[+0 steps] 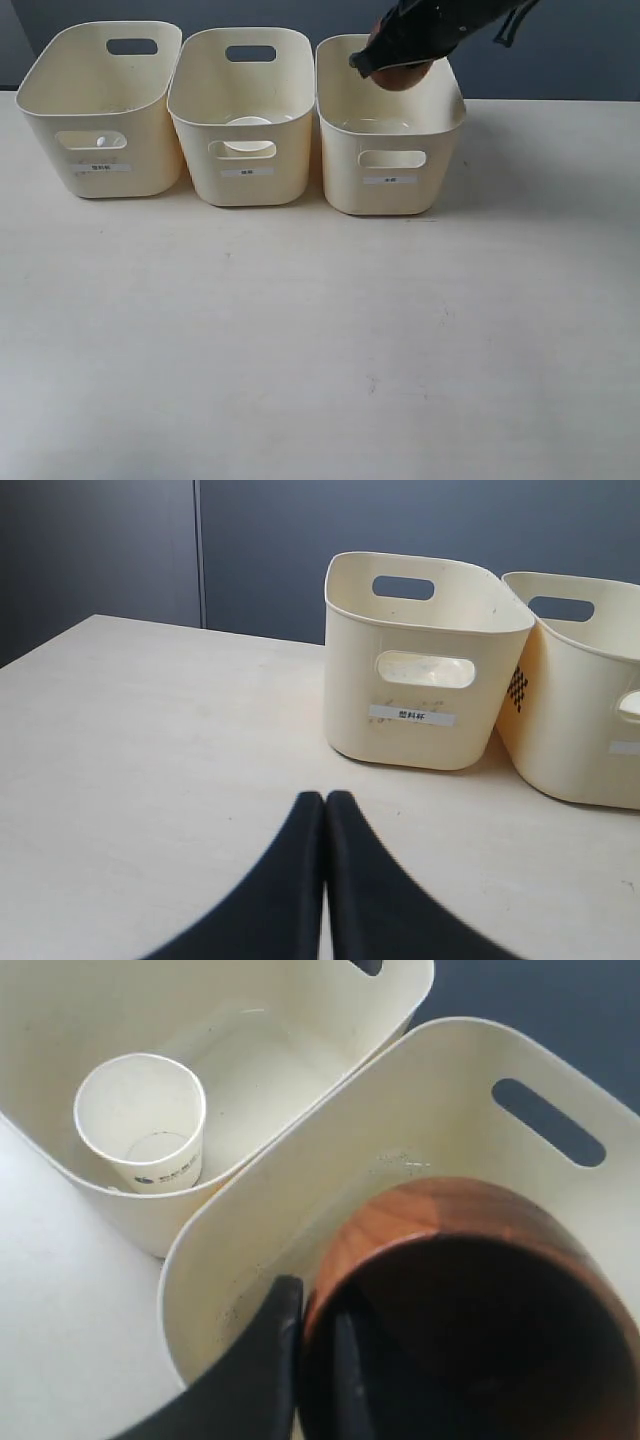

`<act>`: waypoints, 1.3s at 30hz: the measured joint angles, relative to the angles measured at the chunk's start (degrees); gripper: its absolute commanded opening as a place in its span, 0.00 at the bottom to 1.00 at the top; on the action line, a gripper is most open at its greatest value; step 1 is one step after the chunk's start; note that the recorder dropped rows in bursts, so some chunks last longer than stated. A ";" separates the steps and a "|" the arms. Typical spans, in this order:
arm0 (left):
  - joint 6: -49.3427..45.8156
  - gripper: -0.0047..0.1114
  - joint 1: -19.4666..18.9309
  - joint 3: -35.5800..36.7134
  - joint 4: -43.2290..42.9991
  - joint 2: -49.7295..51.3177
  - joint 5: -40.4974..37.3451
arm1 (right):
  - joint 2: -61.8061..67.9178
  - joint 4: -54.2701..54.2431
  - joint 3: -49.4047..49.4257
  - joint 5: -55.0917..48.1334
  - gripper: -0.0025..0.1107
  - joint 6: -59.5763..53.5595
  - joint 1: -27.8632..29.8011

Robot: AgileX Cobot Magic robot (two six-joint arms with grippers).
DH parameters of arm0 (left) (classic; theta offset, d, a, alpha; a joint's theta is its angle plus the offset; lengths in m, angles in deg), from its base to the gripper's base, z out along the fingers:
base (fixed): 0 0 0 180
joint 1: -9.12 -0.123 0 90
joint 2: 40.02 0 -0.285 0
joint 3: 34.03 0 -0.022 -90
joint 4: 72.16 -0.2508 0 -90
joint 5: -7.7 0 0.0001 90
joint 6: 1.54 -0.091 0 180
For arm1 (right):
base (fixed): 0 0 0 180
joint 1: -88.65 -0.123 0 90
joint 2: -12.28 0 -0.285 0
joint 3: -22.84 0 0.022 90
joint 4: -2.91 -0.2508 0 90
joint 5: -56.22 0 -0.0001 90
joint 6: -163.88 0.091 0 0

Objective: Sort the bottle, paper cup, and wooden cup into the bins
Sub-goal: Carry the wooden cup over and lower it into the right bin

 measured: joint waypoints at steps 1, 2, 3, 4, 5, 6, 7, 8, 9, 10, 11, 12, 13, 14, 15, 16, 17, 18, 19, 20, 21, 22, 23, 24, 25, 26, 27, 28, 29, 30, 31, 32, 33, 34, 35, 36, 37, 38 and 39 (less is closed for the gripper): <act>0.00 0.04 0.00 0.00 0.00 0.00 0.00 | 0.87 -0.14 0.00 0.46 0.02 0.00 0.00; 0.00 0.04 0.00 0.00 0.00 0.00 0.00 | 1.75 -0.45 0.00 0.84 0.02 0.00 0.00; 0.00 0.04 0.00 0.00 0.00 0.00 0.00 | 2.44 -0.75 0.00 1.23 0.02 0.00 0.00; 0.00 0.04 0.00 0.00 0.00 0.00 0.00 | 3.32 -0.84 0.00 1.48 0.02 0.00 0.00; 0.00 0.04 0.00 0.00 0.00 0.00 0.00 | 4.29 -0.84 0.00 1.74 0.02 0.00 0.00; 0.00 0.04 0.00 0.00 0.00 0.00 0.00 | 5.45 -0.95 0.00 2.18 0.02 0.00 0.00; 0.00 0.04 0.00 0.00 0.00 0.00 0.00 | 6.26 -1.14 0.00 2.33 0.02 0.00 0.00; 0.00 0.04 0.00 0.00 0.00 0.00 0.00 | 7.34 -1.34 0.00 2.69 0.02 0.05 0.00; 0.00 0.04 0.00 0.00 0.00 0.00 0.00 | 7.85 -1.34 0.00 2.92 0.02 0.51 0.00; 0.00 0.04 0.00 0.00 0.00 0.00 0.00 | 8.56 -1.34 0.00 3.20 0.02 1.13 0.00; 0.00 0.04 0.00 0.00 0.00 0.00 0.00 | 8.97 -1.34 0.00 3.29 0.02 1.65 0.00; 0.00 0.04 0.00 0.00 0.00 0.00 0.00 | 9.24 -1.45 -0.10 3.43 0.02 1.95 0.00; 0.00 0.04 0.00 0.00 0.00 0.00 0.00 | 9.39 -1.45 -0.21 3.56 0.02 2.24 0.00; 0.00 0.04 0.00 0.00 0.00 0.00 0.00 | 9.64 -1.45 -0.21 3.55 0.02 2.38 0.00; 0.00 0.04 0.00 0.00 0.00 0.00 0.00 | 9.84 -1.45 -0.21 3.55 0.02 2.51 0.00; 0.00 0.04 0.00 0.00 0.00 0.00 0.00 | 9.98 -1.45 -0.21 3.67 0.02 2.62 0.00; 0.00 0.04 0.00 0.00 0.00 0.00 0.00 | 10.07 -1.45 -0.21 3.78 0.02 2.62 0.00; 0.00 0.04 0.00 0.00 0.00 0.00 0.00 | 10.20 -1.56 -0.21 3.78 0.03 2.75 0.00; 0.00 0.04 0.00 0.00 0.00 0.00 0.00 | 10.20 -1.56 -0.21 3.78 0.06 2.75 0.00; 0.00 0.04 0.00 0.00 0.00 0.00 0.00 | 10.20 -1.56 -0.21 3.78 0.10 2.84 0.00; 0.00 0.04 0.00 0.00 0.00 0.00 0.00 | 10.20 -1.56 -0.21 3.78 0.15 2.84 0.00; 0.00 0.04 0.00 0.00 0.00 0.00 0.00 | 10.20 -1.56 -0.31 3.78 0.20 2.84 0.00; 0.00 0.04 0.00 0.00 0.00 0.00 0.00 | 10.20 -1.56 -0.31 3.92 0.24 2.84 0.00; 0.00 0.04 0.00 0.00 0.00 0.00 0.00 | 10.20 -1.56 -0.31 3.92 0.26 2.84 0.00; 0.00 0.04 0.00 0.00 0.00 0.00 0.00 | 10.20 -1.56 -0.31 3.92 0.28 2.84 0.00; 0.00 0.04 0.00 0.00 0.00 0.00 0.00 | 10.20 -1.56 -0.31 4.15 0.28 3.20 0.00; 0.00 0.04 0.00 0.00 0.00 0.00 0.00 | 10.20 -1.56 -0.31 4.34 0.28 3.51 0.00; 0.00 0.04 0.00 0.00 0.00 0.00 0.00 | 10.20 -1.56 -0.31 4.56 0.28 3.65 0.00; 0.00 0.04 0.00 0.00 0.00 0.00 0.00 | 10.20 -1.56 -0.31 4.86 0.28 3.80 0.00; 0.00 0.04 0.00 0.00 0.00 0.00 0.00 | 10.20 -1.56 -0.31 4.86 0.28 4.03 0.00; 0.00 0.04 0.00 0.00 0.00 0.00 0.00 | 10.20 -1.56 -0.31 4.94 0.28 4.13 0.00; 0.00 0.04 0.00 0.00 0.00 0.00 0.00 | 10.20 -1.56 -0.31 5.10 0.28 4.13 0.00; 0.00 0.04 0.00 0.00 0.00 0.00 0.00 | 10.20 -1.56 -0.31 5.08 0.28 4.13 0.00; 0.00 0.04 0.00 0.00 0.00 0.00 0.00 | 10.20 -1.56 -0.31 5.08 0.28 4.13 0.00; 0.00 0.04 0.00 0.00 0.00 0.00 0.00 | 10.20 -1.56 -0.31 5.08 0.28 4.13 0.00; 0.00 0.04 0.00 0.00 0.00 0.00 0.00 | 10.20 -1.56 -0.31 5.08 0.28 4.13 0.00; 0.00 0.04 0.00 0.00 0.00 0.00 0.00 | 10.20 -1.68 -0.31 5.23 0.28 4.13 0.00; 0.00 0.04 0.00 0.00 0.00 0.00 0.00 | 10.20 -1.68 -0.31 5.22 0.28 4.13 0.00; 0.00 0.04 0.00 0.00 0.00 0.00 0.00 | 10.20 -1.68 -0.31 5.22 0.28 4.13 0.00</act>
